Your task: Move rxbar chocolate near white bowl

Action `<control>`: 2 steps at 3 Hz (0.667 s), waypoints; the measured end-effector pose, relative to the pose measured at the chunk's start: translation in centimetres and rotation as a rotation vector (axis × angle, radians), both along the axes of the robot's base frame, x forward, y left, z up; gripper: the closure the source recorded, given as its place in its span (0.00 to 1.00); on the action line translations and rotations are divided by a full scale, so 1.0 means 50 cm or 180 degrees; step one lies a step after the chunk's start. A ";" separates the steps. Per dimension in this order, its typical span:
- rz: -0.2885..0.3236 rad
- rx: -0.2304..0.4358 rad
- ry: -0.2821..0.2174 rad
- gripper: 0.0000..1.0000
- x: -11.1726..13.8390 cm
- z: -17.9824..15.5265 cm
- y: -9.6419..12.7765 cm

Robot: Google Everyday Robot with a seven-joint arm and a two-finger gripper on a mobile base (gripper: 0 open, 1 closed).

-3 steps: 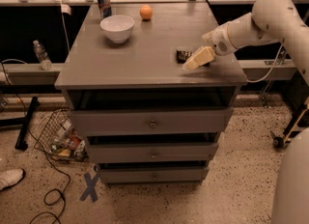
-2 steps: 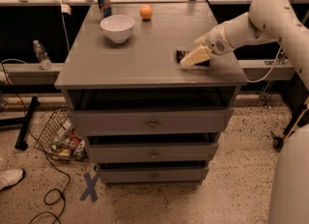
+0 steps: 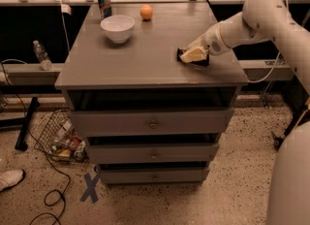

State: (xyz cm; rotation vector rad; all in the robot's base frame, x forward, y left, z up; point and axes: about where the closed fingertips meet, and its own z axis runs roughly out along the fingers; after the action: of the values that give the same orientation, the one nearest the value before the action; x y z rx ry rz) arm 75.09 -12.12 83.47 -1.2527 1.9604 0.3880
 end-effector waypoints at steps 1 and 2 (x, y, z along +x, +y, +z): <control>0.0073 -0.0039 0.0013 1.00 -0.005 -0.007 0.016; 0.0136 0.0110 0.0022 1.00 -0.002 0.002 0.024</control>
Offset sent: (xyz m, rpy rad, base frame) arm 0.0013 0.0093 0.0133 0.0885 0.0011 0.0565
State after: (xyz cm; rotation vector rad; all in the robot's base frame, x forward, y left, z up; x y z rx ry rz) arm 75.01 -10.92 83.58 -1.2744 1.9274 0.4463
